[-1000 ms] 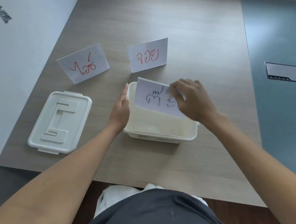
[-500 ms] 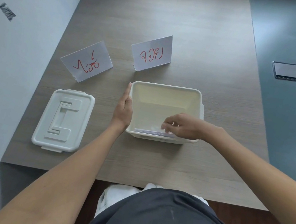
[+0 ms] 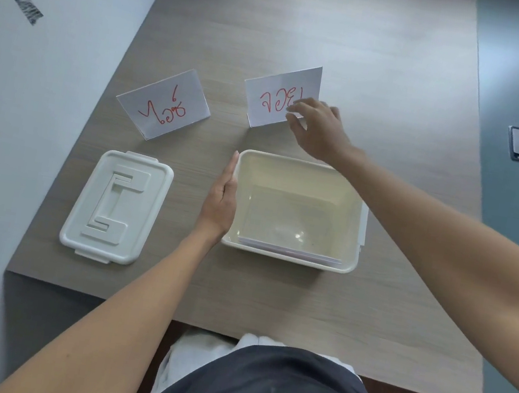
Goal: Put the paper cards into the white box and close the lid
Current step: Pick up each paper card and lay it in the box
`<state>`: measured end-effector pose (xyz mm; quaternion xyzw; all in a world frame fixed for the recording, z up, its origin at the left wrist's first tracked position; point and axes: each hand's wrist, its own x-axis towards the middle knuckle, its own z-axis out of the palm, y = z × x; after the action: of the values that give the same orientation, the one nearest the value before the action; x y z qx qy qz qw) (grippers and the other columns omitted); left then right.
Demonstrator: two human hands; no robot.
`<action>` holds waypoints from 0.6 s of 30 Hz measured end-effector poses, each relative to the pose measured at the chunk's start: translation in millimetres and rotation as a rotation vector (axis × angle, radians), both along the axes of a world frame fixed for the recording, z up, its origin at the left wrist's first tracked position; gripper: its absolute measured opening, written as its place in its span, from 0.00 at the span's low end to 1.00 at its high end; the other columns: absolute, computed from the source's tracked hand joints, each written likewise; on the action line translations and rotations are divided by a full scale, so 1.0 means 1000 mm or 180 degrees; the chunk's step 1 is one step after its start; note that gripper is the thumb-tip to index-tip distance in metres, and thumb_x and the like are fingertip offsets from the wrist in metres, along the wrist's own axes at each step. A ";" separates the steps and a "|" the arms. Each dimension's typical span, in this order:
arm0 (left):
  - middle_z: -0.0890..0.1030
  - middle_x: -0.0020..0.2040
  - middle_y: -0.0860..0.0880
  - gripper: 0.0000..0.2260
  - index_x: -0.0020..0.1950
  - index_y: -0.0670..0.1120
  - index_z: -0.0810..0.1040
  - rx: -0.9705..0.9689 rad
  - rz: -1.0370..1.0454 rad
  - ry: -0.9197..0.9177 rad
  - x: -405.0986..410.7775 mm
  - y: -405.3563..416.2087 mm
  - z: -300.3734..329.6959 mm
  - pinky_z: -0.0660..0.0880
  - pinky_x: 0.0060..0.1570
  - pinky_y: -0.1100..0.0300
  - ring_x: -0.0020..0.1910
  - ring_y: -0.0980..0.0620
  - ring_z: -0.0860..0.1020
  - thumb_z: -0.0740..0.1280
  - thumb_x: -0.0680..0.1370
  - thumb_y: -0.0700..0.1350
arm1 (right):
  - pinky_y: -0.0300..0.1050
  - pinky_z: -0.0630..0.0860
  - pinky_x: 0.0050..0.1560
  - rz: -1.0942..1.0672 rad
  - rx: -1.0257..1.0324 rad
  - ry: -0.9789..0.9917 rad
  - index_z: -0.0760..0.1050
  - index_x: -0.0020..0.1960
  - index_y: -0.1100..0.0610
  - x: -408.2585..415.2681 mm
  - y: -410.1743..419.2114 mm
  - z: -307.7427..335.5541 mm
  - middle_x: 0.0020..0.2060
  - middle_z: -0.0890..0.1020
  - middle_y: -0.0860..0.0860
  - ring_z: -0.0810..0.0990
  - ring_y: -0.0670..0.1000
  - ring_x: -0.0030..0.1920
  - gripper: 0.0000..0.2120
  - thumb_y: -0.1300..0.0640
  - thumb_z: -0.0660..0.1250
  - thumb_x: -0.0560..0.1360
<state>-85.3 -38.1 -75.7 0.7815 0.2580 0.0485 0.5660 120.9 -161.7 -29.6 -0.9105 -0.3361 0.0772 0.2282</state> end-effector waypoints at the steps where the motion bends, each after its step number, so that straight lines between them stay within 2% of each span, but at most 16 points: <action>1: 0.61 0.75 0.66 0.22 0.80 0.55 0.60 -0.0035 -0.0001 -0.0009 0.000 0.001 0.000 0.52 0.65 0.83 0.67 0.81 0.57 0.49 0.85 0.45 | 0.51 0.62 0.68 0.0034 -0.0122 -0.0033 0.75 0.69 0.55 0.009 0.007 -0.003 0.70 0.74 0.54 0.72 0.57 0.69 0.18 0.50 0.57 0.83; 6: 0.61 0.73 0.70 0.22 0.79 0.58 0.60 -0.0127 0.0022 0.0040 -0.001 0.003 -0.002 0.53 0.65 0.82 0.67 0.82 0.57 0.49 0.85 0.46 | 0.56 0.55 0.75 0.0013 -0.0623 -0.0109 0.61 0.78 0.58 0.050 0.036 -0.012 0.78 0.60 0.59 0.59 0.59 0.78 0.26 0.49 0.58 0.82; 10: 0.60 0.73 0.72 0.22 0.79 0.60 0.60 -0.0114 0.0049 0.0007 -0.001 0.002 -0.003 0.53 0.66 0.81 0.70 0.78 0.57 0.49 0.85 0.47 | 0.57 0.52 0.76 0.0040 -0.0841 -0.0293 0.54 0.80 0.58 0.071 0.052 -0.013 0.80 0.52 0.60 0.51 0.61 0.80 0.30 0.52 0.60 0.82; 12: 0.61 0.73 0.71 0.22 0.79 0.59 0.60 -0.0197 0.0036 -0.0005 -0.001 0.002 -0.004 0.53 0.66 0.81 0.72 0.76 0.57 0.50 0.85 0.46 | 0.56 0.51 0.77 0.0065 -0.0838 -0.0331 0.53 0.80 0.58 0.079 0.059 -0.015 0.80 0.53 0.59 0.51 0.61 0.80 0.30 0.55 0.60 0.82; 14: 0.61 0.74 0.70 0.22 0.79 0.58 0.60 -0.0246 0.0028 -0.0008 -0.001 0.002 -0.004 0.53 0.67 0.80 0.72 0.76 0.57 0.50 0.85 0.45 | 0.55 0.51 0.76 0.0125 -0.0846 -0.0348 0.55 0.80 0.57 0.083 0.063 -0.019 0.79 0.59 0.57 0.54 0.60 0.79 0.28 0.57 0.60 0.83; 18: 0.62 0.73 0.71 0.22 0.79 0.56 0.61 -0.0307 0.0043 -0.0013 0.000 0.003 -0.003 0.53 0.67 0.79 0.72 0.76 0.58 0.50 0.85 0.44 | 0.55 0.58 0.72 0.0207 -0.0925 -0.0630 0.69 0.72 0.59 0.087 0.061 -0.022 0.67 0.72 0.60 0.69 0.62 0.69 0.20 0.60 0.63 0.81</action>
<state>-85.6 -35.4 -79.1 0.7514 0.2642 0.0415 0.6032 207.8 -100.5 -51.9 -0.9257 -0.3714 0.0424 0.0575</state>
